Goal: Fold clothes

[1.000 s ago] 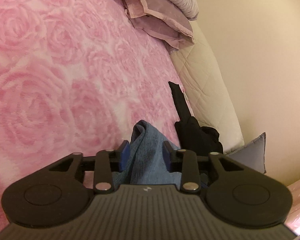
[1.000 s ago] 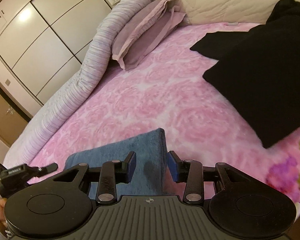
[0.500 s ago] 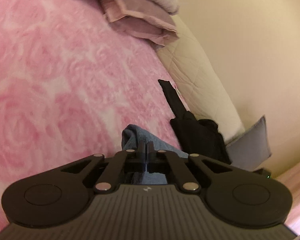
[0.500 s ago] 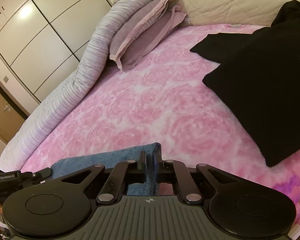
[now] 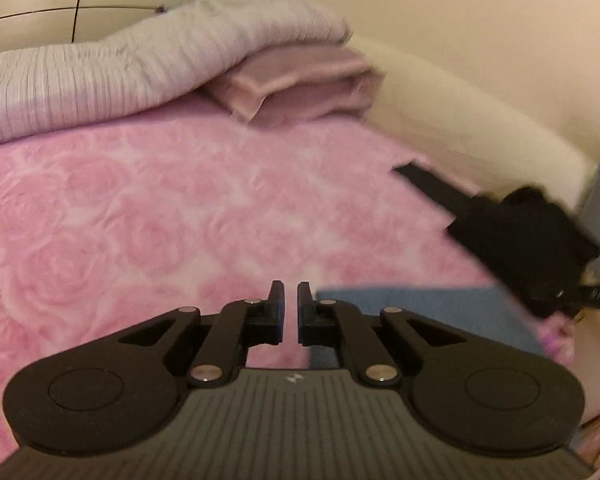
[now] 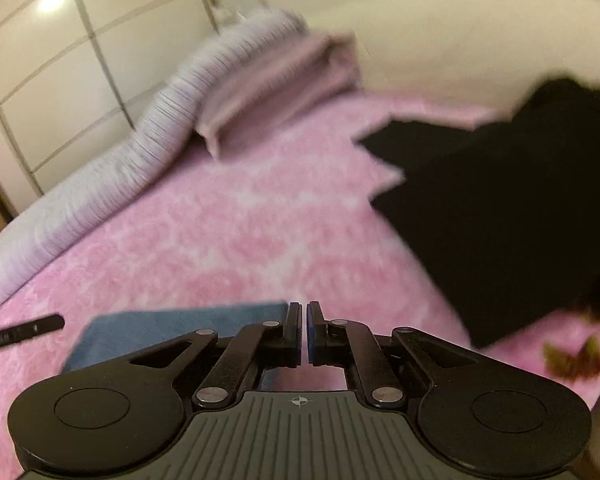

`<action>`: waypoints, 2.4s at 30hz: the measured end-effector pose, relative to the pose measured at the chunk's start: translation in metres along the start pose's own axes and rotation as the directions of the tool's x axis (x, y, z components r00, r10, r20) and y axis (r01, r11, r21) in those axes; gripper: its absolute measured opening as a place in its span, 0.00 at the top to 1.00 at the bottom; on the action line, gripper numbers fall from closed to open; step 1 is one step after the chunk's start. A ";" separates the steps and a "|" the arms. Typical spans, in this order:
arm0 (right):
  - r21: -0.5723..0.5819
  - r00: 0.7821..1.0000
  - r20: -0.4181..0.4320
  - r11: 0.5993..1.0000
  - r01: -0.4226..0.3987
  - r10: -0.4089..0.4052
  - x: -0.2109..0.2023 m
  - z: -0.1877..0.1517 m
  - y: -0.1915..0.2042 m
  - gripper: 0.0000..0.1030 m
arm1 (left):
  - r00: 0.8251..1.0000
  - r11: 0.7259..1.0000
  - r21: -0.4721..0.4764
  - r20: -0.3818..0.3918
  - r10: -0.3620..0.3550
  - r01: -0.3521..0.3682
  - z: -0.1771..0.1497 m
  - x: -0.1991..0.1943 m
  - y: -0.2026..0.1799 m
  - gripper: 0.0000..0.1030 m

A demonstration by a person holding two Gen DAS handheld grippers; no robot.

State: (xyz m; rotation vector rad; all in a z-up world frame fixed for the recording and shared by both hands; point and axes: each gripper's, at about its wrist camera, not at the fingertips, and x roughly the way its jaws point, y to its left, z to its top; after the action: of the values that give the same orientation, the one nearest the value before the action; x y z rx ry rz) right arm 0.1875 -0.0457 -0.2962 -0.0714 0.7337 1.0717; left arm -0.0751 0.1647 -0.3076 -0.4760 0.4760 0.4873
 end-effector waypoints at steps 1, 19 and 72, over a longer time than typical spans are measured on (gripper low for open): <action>-0.028 1.000 0.011 1.000 0.006 -0.006 -0.002 0.002 0.006 0.94 | 0.999 0.999 -0.014 0.000 -0.039 0.039 0.002 -0.001 -0.004 0.98; -0.158 0.987 -0.138 0.986 0.055 -0.077 0.067 -0.019 0.026 0.92 | 0.990 0.999 0.026 -0.139 0.023 -0.019 -0.018 0.067 -0.021 0.98; -0.118 0.959 -0.122 0.964 0.240 -0.254 -0.230 -0.169 0.126 0.43 | 0.930 0.934 0.136 -0.125 0.346 -0.329 -0.156 -0.254 -0.172 0.66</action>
State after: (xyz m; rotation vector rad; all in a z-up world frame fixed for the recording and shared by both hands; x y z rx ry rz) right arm -0.0635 -0.2266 -0.2561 -0.3196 0.7703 0.8696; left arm -0.2296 -0.1358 -0.2409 -0.3210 0.7307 0.7564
